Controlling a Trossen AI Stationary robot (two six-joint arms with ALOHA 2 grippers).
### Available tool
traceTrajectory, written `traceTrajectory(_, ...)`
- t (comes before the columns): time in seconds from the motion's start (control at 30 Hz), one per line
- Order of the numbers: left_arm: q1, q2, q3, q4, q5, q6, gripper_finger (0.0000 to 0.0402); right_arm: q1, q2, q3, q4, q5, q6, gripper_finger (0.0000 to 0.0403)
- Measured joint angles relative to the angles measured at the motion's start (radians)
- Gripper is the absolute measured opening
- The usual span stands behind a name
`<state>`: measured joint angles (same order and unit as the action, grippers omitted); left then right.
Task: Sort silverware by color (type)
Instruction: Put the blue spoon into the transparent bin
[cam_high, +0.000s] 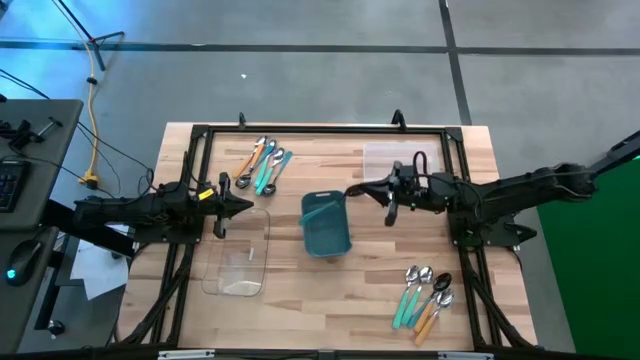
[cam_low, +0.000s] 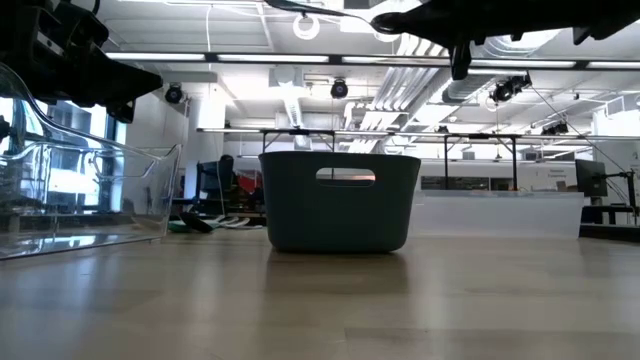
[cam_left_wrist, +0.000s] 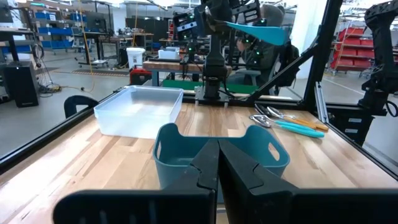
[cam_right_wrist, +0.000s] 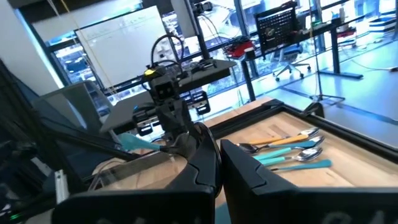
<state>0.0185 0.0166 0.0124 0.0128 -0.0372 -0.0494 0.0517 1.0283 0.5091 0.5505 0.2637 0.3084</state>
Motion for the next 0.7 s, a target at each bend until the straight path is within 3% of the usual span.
traceTrajectory(0.5,0.000,0.000,0.000,0.031,-0.012,-0.002,0.0000,0.000,0.000,0.000,0.000,0.003,0.005,0.0000)
traceTrajectory(0.7,-0.002,0.000,0.000,0.209,0.021,-0.258,0.0000,0.000,0.000,0.000,0.000,0.003,0.007,0.0000)
